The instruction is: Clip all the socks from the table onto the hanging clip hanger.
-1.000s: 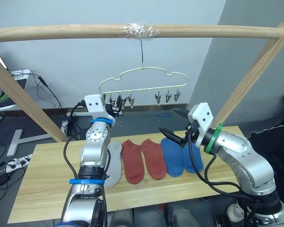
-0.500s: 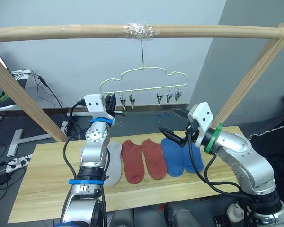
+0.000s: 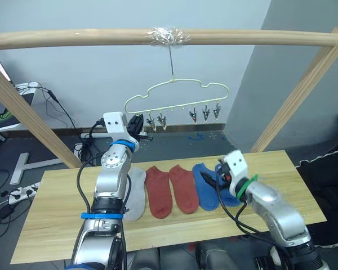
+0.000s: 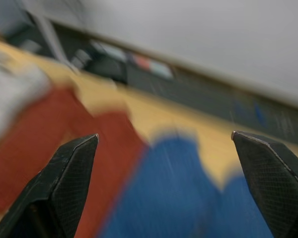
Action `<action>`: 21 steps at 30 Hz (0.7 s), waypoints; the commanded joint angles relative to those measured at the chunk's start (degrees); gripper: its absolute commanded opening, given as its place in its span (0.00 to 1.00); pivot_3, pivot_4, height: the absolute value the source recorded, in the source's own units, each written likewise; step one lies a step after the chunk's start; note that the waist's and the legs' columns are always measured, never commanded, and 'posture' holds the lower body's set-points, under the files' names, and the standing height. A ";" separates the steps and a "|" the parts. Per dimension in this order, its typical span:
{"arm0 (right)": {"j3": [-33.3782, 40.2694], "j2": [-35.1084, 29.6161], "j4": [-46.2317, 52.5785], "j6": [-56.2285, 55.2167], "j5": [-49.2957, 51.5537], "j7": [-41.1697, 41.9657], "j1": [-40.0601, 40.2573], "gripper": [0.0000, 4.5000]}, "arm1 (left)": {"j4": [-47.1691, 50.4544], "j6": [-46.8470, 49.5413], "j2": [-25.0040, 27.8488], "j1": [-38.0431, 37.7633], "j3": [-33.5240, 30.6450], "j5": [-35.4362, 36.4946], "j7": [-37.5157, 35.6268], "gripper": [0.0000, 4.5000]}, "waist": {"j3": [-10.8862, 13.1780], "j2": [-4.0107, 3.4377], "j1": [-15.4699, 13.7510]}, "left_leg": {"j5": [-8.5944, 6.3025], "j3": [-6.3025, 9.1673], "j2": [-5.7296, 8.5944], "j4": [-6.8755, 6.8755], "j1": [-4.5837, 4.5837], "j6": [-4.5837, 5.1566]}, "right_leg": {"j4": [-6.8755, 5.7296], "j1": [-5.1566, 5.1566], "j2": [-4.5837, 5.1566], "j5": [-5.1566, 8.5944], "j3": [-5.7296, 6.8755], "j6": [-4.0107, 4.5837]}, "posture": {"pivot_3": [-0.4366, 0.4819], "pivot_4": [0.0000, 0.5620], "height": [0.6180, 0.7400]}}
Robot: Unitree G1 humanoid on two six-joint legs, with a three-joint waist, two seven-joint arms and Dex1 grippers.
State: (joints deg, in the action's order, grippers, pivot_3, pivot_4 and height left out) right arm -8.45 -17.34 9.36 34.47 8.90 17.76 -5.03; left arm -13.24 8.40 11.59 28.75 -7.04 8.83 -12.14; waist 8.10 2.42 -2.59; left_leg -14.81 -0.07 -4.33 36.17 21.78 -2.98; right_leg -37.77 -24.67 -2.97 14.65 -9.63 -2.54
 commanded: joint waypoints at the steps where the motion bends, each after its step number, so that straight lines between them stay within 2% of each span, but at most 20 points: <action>1: 4.83 2.69 -8.52 -2.89 -0.81 -4.50 -2.37 1.00 | 2.11 0.63 0.50 -0.72 -0.41 0.57 -0.44 0.00 | 0.05 -0.05 0.20 | 0.00 0.00 0.00 0.01 -0.01 0.00 | -0.03 0.00 0.00 0.01 0.00 -0.02 | 0.66 0.28 1.00; 9: 8.11 3.91 -26.48 -8.92 -1.46 -3.23 -8.87 1.00 | 3.25 1.65 0.36 -0.92 -0.51 0.63 -0.07 0.00 | 0.16 -0.19 0.98 | 0.01 0.06 0.01 0.01 -0.03 0.00 | -0.12 0.01 0.00 0.05 0.04 -0.12 | 0.68 0.29 1.00; 15: 6.68 3.68 -32.34 -10.64 -1.99 0.32 -10.85 1.00 | 3.97 1.94 0.78 -1.45 -0.73 0.61 0.01 0.00 | 0.17 -0.21 1.09 | 0.01 0.05 0.01 -0.02 0.00 0.00 | -0.09 0.01 0.00 -0.04 0.02 0.04 | 0.69 0.29 1.00; 18: 5.69 3.47 -33.49 -10.94 -2.88 1.53 -10.34 0.89 | 4.44 2.20 0.88 -1.59 -0.70 0.62 0.02 0.00 | 0.17 -0.21 1.09 | 0.01 0.07 0.01 -0.01 -0.01 0.00 | -0.11 0.01 0.00 -0.01 0.03 -0.01 | 0.69 0.29 1.00; 21: 5.08 2.98 -33.82 -11.12 -4.01 2.30 -9.23 0.66 | 4.87 2.42 1.11 -1.77 -0.77 0.58 0.09 0.00 | 0.16 -0.21 1.08 | 0.01 0.07 0.01 -0.01 -0.02 0.00 | -0.12 0.02 0.00 0.01 0.03 -0.05 | 0.71 0.28 1.00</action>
State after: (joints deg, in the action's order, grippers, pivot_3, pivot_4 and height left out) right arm -2.61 -14.14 -23.61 23.03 5.47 19.08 -15.39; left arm -10.20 10.85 12.16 27.23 -7.18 9.11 -12.01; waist 8.25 2.21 -1.51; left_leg -14.80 0.01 -4.32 36.17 21.75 -2.98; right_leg -37.89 -24.64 -2.97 14.66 -9.60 -2.59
